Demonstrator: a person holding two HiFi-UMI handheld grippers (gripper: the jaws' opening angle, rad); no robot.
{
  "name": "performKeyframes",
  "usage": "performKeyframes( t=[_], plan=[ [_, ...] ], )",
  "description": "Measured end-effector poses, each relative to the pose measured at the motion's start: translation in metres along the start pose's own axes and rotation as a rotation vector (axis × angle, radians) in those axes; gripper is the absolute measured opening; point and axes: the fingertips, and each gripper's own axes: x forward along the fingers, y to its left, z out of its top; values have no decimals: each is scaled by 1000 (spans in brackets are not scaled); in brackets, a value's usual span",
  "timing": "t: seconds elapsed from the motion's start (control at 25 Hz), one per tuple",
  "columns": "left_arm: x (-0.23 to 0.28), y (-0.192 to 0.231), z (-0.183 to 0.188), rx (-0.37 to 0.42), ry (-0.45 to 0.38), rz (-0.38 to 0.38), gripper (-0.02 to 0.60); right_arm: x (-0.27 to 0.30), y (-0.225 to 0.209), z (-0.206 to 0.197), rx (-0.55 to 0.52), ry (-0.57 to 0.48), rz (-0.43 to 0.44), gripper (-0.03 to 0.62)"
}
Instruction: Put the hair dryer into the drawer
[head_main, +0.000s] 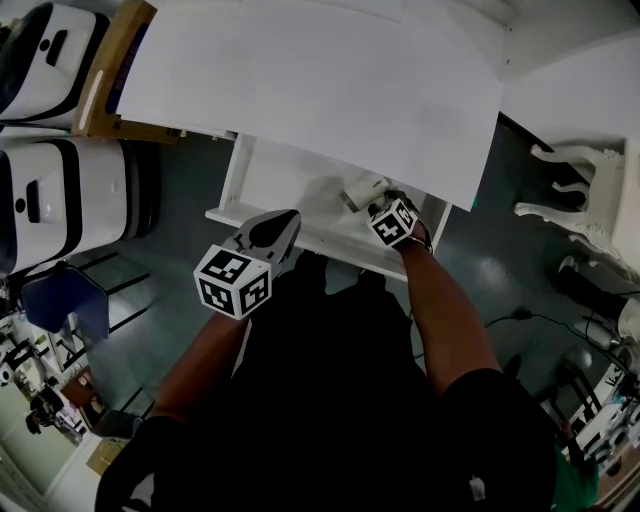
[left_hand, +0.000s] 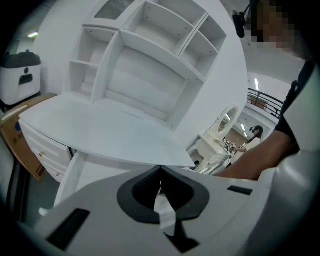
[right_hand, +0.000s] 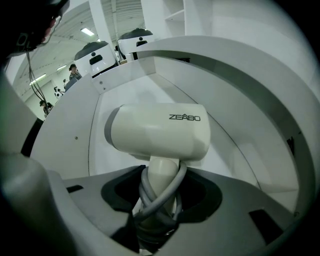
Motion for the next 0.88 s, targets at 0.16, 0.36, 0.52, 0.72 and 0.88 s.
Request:
performKeyframes(
  t=[0.16, 0.36, 0.52, 0.72, 0.88],
  plan=[
    [0, -1, 0, 0, -1, 0, 5, 1, -3, 0, -5, -2, -9, 212],
    [0, -6, -1, 4, -2, -6, 5, -4, 1, 7, 1, -10, 9, 212],
    [0, -9, 0, 8, -6, -8, 5, -6, 1, 6, 1, -2, -9, 212],
    [-4, -12, 2, 16, -15, -7, 5, -11, 1, 5, -15, 0, -26, 213],
    [-6, -16, 4, 26, -26, 0, 5, -21, 2, 7, -14, -14, -23, 213]
  ],
)
